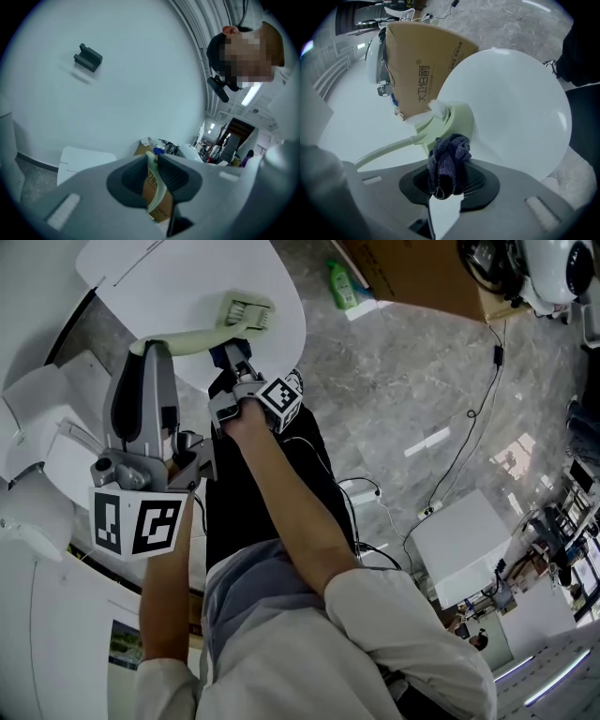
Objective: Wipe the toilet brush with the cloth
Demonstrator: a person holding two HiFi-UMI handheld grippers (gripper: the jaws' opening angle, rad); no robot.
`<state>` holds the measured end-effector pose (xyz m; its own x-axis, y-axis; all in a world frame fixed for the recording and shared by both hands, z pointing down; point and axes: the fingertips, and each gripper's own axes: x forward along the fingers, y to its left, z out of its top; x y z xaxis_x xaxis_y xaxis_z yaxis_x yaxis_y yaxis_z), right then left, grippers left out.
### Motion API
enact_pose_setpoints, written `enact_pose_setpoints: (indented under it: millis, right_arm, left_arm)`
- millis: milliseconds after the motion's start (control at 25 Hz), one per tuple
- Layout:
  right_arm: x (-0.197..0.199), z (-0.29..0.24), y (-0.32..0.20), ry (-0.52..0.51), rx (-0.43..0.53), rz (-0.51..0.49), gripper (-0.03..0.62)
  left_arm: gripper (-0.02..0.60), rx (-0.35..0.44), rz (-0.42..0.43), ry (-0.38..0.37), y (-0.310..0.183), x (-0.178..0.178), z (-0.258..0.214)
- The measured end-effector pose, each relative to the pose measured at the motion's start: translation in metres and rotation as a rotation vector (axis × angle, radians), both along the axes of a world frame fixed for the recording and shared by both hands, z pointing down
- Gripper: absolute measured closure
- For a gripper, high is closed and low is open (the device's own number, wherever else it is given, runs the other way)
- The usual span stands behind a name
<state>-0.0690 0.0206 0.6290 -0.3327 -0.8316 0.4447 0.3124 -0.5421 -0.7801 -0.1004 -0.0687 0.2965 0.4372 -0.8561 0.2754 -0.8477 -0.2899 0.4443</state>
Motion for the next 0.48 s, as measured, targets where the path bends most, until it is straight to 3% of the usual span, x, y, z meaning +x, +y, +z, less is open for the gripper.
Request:
enact_pose_setpoints:
  millis: [480]
  right_arm:
    - [-0.003,-0.034,-0.002,-0.003,0.109,-0.085,0.496]
  left_arm:
    - [0.581,0.002,-0.017,0.004,-0.002,0.001,-0.001]
